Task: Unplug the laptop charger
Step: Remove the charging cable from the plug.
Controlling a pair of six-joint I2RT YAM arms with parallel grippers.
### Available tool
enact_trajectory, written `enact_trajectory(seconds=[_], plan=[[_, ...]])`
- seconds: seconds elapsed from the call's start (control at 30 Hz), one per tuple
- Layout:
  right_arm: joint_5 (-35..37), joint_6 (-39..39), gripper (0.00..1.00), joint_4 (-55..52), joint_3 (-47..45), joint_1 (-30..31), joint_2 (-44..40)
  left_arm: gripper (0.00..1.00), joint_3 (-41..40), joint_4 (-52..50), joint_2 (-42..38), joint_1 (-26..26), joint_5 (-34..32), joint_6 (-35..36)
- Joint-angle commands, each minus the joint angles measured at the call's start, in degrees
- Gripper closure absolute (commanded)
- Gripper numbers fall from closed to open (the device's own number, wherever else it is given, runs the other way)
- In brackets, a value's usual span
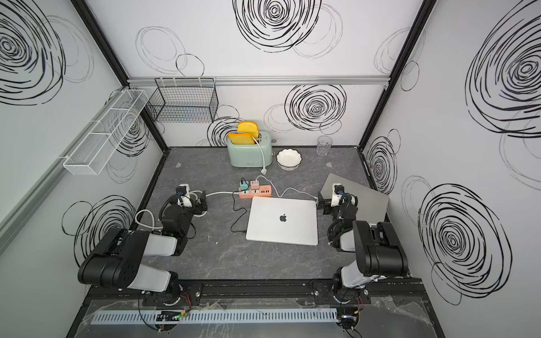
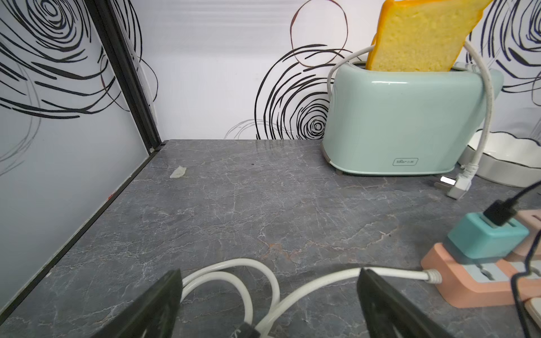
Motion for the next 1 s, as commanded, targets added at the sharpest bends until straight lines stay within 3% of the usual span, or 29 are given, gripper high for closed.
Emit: enact_trajectory(seconds=[0.0,0.97], plan=[[0.5,0.1,0.01,0.3,0.9,0.2,-0.2,0.03,0.4,4.0,-0.6,0.3,0.3,0.6],[0.7,0.2,0.01,0.3,1.0,0.3,-0.1,0.03,0.4,4.0,-0.5,0.3,0.3,0.6]])
